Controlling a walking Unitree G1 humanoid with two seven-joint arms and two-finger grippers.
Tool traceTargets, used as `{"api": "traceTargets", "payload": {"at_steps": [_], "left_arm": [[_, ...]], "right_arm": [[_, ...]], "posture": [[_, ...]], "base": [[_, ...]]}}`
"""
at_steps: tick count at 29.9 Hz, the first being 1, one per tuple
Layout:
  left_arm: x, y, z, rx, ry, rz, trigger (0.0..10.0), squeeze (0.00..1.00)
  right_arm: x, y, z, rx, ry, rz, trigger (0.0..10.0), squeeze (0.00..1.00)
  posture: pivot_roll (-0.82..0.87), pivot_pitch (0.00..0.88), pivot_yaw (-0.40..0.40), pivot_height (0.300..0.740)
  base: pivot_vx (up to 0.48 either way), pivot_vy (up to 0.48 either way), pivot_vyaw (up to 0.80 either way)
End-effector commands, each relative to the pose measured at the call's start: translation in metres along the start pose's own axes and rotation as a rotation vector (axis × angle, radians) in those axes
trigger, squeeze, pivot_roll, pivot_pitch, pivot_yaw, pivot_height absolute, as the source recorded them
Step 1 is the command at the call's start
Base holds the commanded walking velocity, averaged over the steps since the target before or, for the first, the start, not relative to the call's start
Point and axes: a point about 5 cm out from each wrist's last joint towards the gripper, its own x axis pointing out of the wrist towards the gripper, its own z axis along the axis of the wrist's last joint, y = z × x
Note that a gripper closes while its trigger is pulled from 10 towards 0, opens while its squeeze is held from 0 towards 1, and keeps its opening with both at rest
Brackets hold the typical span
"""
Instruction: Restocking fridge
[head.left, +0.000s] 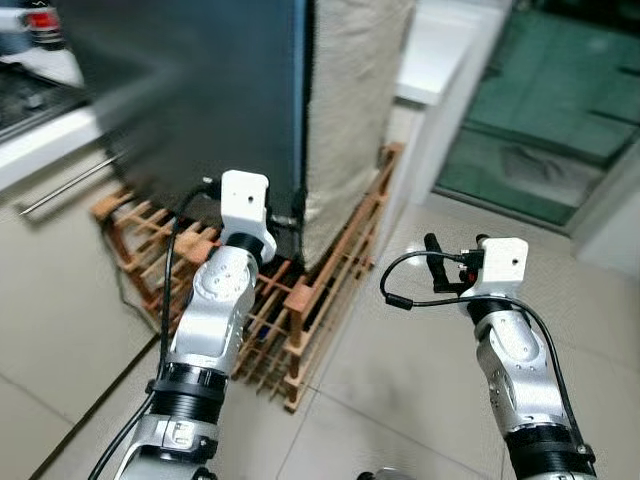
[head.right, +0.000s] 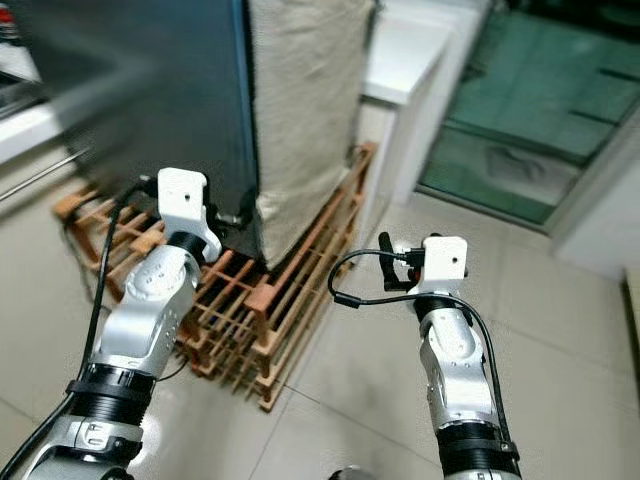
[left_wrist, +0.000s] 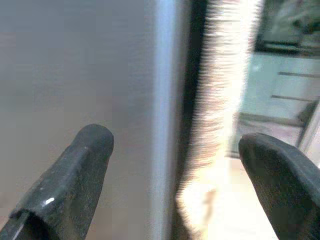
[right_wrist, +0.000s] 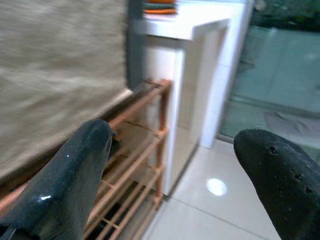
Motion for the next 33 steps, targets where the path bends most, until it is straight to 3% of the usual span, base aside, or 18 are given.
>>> {"api": "traceTargets", "payload": {"at_steps": [1,10,14,22,28,33], "left_arm": [[0.001,0.000,0.007,0.006,-0.023,0.002,10.0,0.00],[-0.003,0.001,0.009,-0.022,-0.025,-0.027,10.0,0.00],[-0.007,-0.012,0.013,-0.086,-0.025,-0.124,10.0,0.00],[-0.012,-0.029,0.018,-0.094,-0.026,-0.252,10.0,0.00],[-0.006,-0.034,0.015,-0.103,-0.010,-0.243,10.0,0.00],[0.008,-0.026,0.009,-0.094,-0.002,-0.117,10.0,0.00]], "right_arm": [[0.002,0.000,0.004,0.005,-0.020,-0.004,10.0,0.00],[0.001,0.000,0.003,-0.005,-0.015,-0.004,10.0,0.00],[0.001,0.000,0.002,-0.005,-0.013,-0.002,10.0,0.00],[0.001,-0.004,0.001,-0.005,-0.001,-0.004,10.0,0.00],[0.002,-0.004,0.000,-0.004,0.002,-0.004,10.0,0.00],[0.003,-0.002,0.001,-0.005,-0.002,0.001,10.0,0.00]], "posture": [[-0.07,0.000,-0.015,0.735],[-0.07,0.000,-0.015,0.735],[-0.07,0.000,-0.015,0.735],[-0.07,0.000,-0.025,0.735],[-0.07,0.000,-0.027,0.735],[-0.07,0.000,-0.028,0.735]], "base": [[0.000,0.000,0.00],[0.000,0.000,0.00],[0.000,0.000,0.00],[0.000,0.000,0.00],[0.000,0.000,0.00],[0.000,0.000,0.00]]}}
